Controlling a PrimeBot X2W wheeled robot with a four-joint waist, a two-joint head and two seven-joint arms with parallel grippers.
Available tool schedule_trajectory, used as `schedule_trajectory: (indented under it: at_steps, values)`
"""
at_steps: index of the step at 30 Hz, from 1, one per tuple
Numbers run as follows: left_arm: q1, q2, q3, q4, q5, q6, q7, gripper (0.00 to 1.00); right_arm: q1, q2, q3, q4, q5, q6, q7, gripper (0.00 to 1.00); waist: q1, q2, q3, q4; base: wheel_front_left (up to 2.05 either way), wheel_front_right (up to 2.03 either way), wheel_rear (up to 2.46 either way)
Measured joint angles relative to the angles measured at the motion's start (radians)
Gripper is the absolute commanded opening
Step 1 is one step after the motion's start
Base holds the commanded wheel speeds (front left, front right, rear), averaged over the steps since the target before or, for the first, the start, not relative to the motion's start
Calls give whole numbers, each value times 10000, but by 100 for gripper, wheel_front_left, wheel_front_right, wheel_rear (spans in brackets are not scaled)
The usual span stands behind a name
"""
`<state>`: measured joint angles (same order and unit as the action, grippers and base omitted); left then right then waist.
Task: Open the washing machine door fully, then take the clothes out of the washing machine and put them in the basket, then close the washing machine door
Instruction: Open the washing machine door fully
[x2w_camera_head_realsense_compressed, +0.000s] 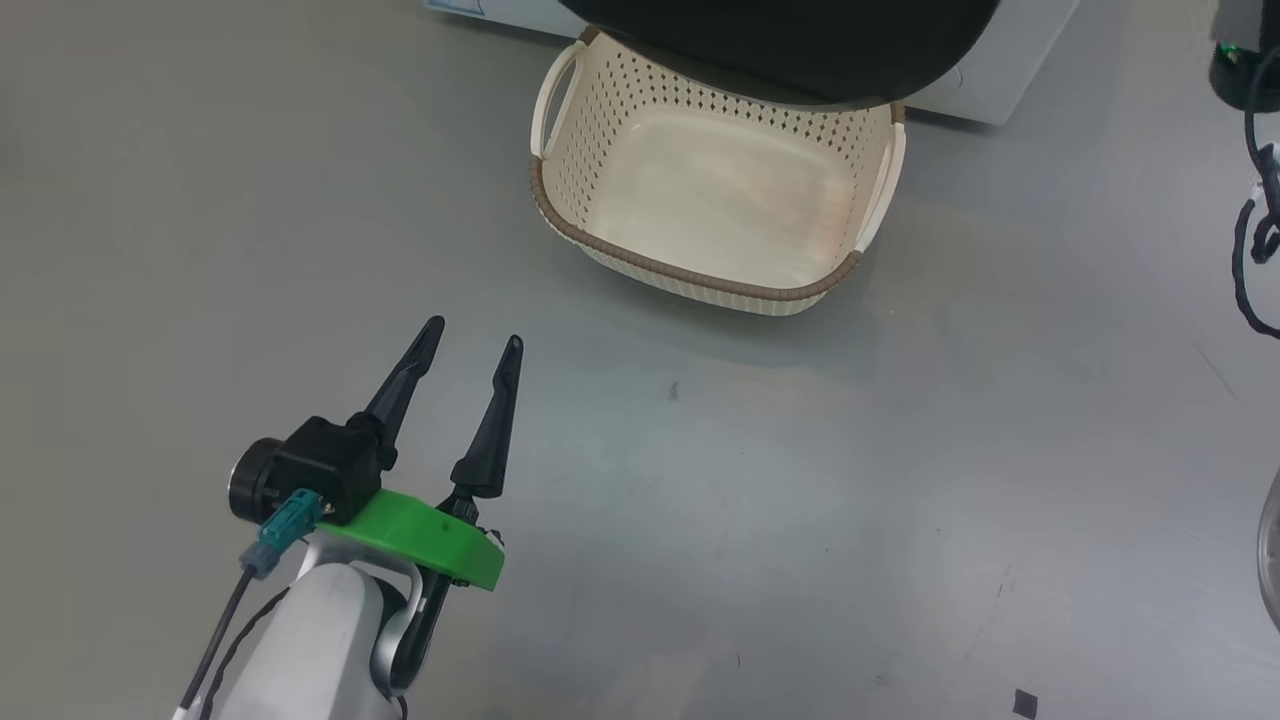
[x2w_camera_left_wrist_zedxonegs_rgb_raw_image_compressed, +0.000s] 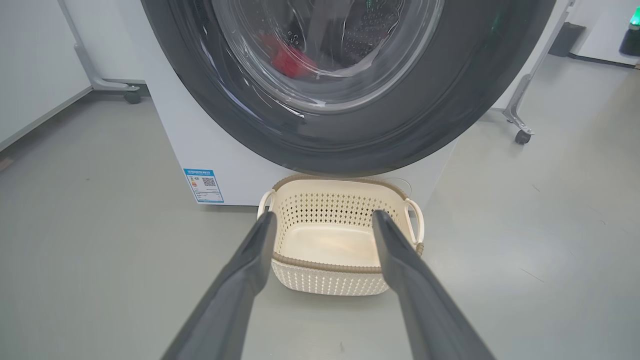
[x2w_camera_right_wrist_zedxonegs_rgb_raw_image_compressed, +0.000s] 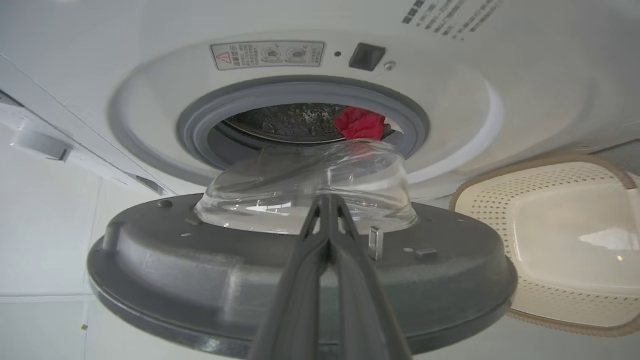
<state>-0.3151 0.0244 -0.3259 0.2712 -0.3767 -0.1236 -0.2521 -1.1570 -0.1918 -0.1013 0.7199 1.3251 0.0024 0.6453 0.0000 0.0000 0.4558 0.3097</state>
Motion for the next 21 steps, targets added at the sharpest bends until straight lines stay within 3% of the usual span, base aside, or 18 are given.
schedule_trajectory:
  at_steps: [7, 14, 21]
  values:
    - [214, 4, 337, 123, 199, 0, 0, 100, 999, -209, 731, -527, -1375, 1218, -1331, 0, 0, 0, -499, -194, 0, 0, 0]
    - [469, 8, 640, 171, 316, -2, 0, 100, 2042, -642, 1680, -1170, -2934, 1283, -2529, 0, 0, 0, -1013, -419, 0, 0, 0]
    - [850, 25, 1183, 213, 383, -2, 0, 100, 3538, -514, 2683, -2178, -3870, 1269, -4031, 0, 0, 0, -1671, -786, 0, 0, 0]
